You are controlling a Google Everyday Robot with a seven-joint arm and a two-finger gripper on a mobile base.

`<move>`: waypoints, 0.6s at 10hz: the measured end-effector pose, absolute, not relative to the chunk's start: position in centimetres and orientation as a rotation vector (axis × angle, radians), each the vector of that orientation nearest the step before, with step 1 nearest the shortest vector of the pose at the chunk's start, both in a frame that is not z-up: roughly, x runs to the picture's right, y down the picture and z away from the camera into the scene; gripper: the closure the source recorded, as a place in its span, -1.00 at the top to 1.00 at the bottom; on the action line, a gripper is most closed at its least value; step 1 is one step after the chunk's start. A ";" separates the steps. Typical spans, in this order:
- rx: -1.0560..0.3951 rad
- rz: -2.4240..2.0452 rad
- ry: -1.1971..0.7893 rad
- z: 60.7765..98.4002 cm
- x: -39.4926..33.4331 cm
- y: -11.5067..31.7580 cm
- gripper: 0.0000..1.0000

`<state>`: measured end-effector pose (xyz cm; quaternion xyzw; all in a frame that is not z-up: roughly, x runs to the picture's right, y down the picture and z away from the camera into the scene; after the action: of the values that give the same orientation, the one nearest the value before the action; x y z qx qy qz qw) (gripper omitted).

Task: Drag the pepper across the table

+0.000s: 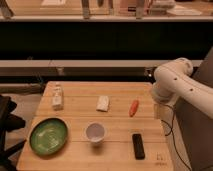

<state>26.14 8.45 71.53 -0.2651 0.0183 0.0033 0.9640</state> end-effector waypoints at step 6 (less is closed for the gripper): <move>-0.544 -0.023 0.022 75.5 23.3 8.2 0.60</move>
<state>23.26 8.20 75.53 -0.2685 0.0110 -0.0115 0.9632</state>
